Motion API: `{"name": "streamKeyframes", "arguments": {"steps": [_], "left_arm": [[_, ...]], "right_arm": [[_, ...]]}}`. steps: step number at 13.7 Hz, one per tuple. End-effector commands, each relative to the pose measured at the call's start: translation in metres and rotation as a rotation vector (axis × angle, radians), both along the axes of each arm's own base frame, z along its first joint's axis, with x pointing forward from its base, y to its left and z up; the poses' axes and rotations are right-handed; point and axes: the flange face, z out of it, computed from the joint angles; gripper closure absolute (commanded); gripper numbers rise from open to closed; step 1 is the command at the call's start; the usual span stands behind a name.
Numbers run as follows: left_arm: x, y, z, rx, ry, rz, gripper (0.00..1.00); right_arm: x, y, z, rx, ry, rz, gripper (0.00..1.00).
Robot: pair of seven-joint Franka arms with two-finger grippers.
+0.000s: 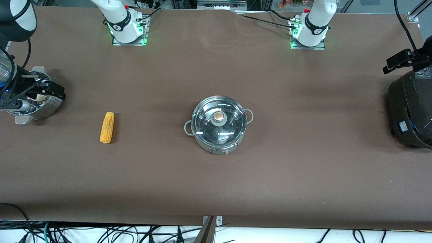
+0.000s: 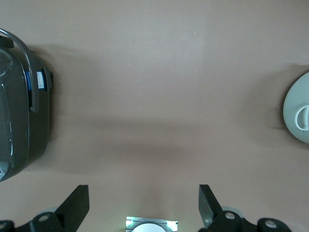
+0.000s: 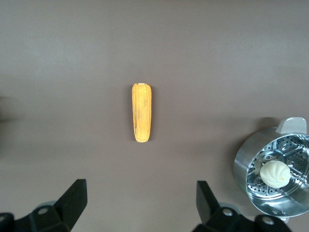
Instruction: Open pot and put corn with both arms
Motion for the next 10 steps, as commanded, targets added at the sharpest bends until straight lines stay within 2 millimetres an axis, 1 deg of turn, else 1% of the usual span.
{"name": "streamKeyframes", "arguments": {"steps": [1, 10], "left_arm": [[0.0007, 0.0013, 0.0049, -0.01, 0.001, -0.021, 0.0], [-0.0013, 0.0019, 0.003, -0.012, 0.02, -0.02, 0.0]], "right_arm": [[0.0032, 0.0009, 0.0045, 0.013, -0.005, 0.009, 0.0], [0.0033, 0.0009, 0.0052, 0.013, -0.007, 0.008, 0.0]]}}
